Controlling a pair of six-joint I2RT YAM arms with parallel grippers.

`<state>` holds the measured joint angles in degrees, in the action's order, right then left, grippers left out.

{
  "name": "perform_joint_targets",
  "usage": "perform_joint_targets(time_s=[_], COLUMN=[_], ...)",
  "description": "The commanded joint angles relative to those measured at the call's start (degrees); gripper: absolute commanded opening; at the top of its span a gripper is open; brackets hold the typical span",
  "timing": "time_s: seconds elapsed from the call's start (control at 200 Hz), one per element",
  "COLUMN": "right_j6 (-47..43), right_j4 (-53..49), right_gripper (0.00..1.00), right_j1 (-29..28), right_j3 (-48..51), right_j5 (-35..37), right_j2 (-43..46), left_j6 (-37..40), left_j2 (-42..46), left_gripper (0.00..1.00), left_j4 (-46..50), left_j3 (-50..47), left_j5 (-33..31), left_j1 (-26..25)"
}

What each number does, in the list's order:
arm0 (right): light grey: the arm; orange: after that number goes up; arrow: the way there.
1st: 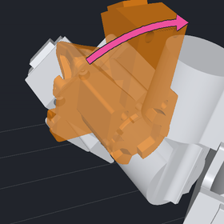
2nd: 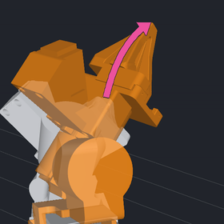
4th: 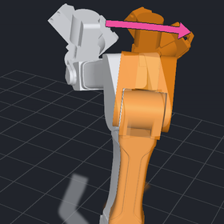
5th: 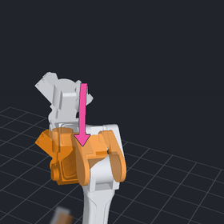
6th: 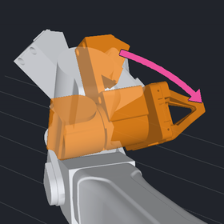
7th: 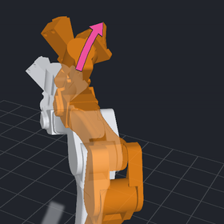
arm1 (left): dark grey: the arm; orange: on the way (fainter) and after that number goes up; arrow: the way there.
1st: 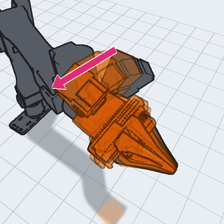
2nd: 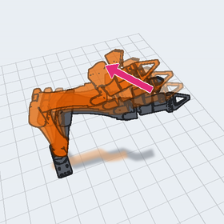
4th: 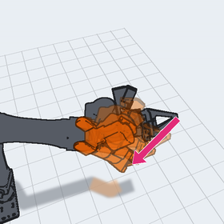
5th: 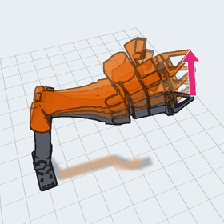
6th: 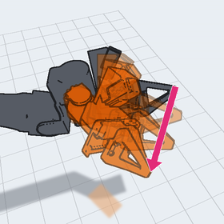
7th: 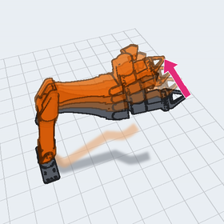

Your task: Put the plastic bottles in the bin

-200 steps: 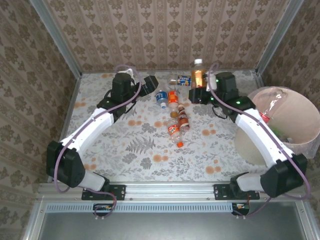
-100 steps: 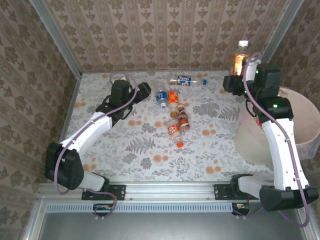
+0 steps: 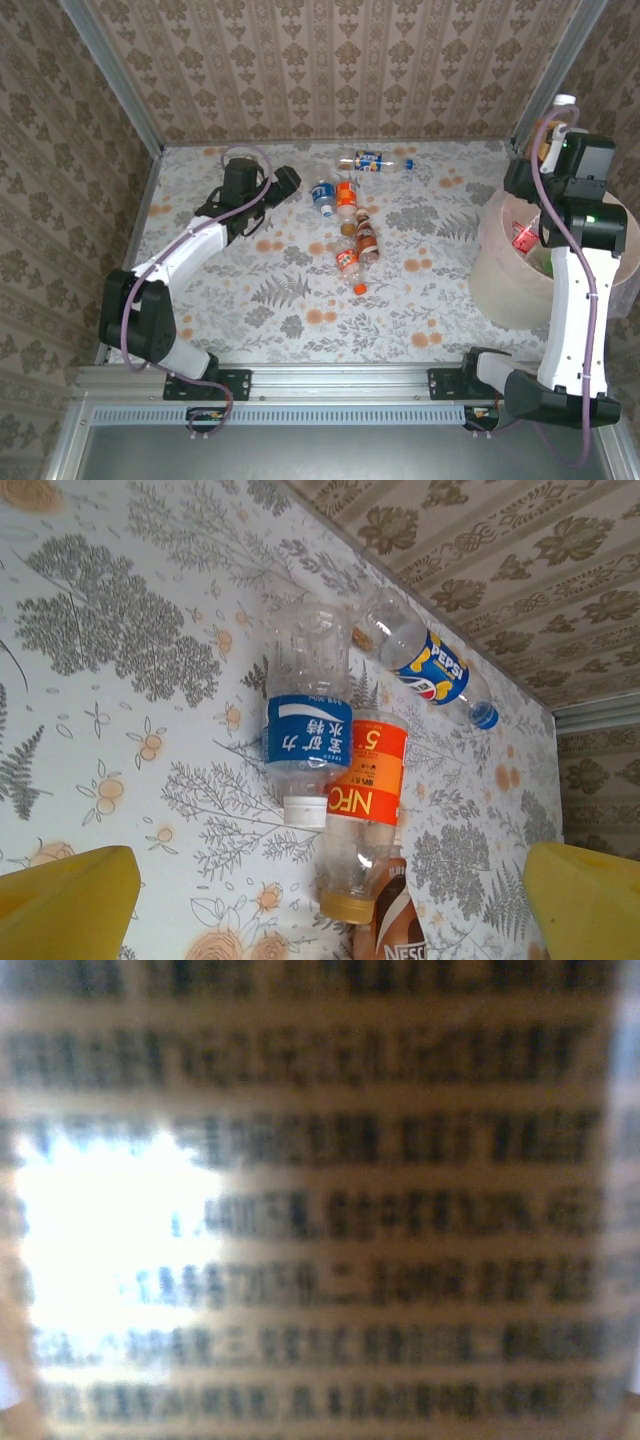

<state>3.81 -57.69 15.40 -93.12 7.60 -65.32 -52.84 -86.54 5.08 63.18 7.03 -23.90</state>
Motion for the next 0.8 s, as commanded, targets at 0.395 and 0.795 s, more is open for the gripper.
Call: perform_joint_targets(time_s=[0.395, 0.795], right_j6=[-1.2, -1.4], right_j4=[-9.1, -3.7], right_gripper=[0.53, 0.79], right_j1=[16.2, 17.8], right_j3=[7.4, 12.7], right_j5=[19.9, 27.8], right_j2=[2.5, 4.8], left_j6=[-3.1, -1.8], left_j2=[-1.6, -1.2], left_gripper=[1.00, 1.00], left_j4=[4.1, 5.8], left_j3=[4.7, 5.8], left_j5=[1.4, -1.6], left_j1=[-0.1, -1.9])
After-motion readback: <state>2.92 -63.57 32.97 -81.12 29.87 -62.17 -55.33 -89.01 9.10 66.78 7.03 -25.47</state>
